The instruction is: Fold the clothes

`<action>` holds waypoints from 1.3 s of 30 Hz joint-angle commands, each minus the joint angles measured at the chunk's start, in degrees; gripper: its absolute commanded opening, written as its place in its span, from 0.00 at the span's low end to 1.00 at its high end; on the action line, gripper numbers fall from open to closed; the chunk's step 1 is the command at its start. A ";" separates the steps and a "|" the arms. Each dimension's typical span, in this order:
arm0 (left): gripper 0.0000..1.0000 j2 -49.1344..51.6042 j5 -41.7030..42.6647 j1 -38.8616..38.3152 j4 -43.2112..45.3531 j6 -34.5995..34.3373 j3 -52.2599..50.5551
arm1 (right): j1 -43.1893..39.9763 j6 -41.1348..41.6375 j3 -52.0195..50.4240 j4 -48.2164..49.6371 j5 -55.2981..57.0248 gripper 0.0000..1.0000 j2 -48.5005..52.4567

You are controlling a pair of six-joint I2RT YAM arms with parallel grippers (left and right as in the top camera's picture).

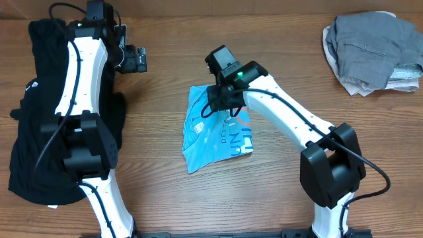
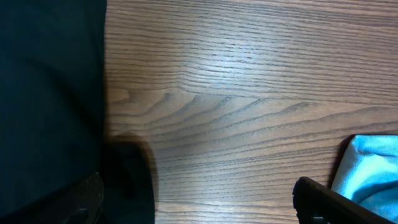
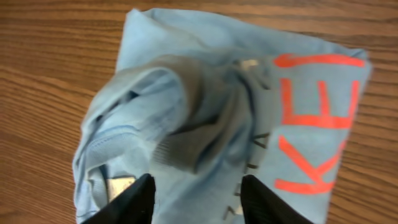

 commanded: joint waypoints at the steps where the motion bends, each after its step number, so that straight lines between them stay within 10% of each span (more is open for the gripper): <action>1: 1.00 -0.68 0.28 -0.02 0.20 -0.55 1.11 | 1.11 -0.11 1.20 1.33 -0.07 0.53 1.05; 11: 1.00 -0.68 0.26 -0.02 0.20 -0.55 1.11 | 1.01 1.64 1.22 3.67 0.35 0.56 4.52; 21: 1.00 -0.68 0.26 -0.02 0.17 -0.55 1.11 | 0.83 1.86 1.33 8.17 0.33 0.06 4.52; 34: 1.00 -0.66 0.26 -0.02 0.22 -0.55 1.11 | 4.76 1.60 8.87 14.73 -4.61 0.04 4.50; 35: 1.00 -0.68 0.26 -0.02 0.22 -0.55 1.11 | 5.33 1.60 8.85 15.78 -4.83 0.05 4.50; 39: 1.00 -0.66 0.26 -0.02 0.17 -0.55 1.11 | 6.88 1.57 8.85 15.91 -4.81 0.70 4.50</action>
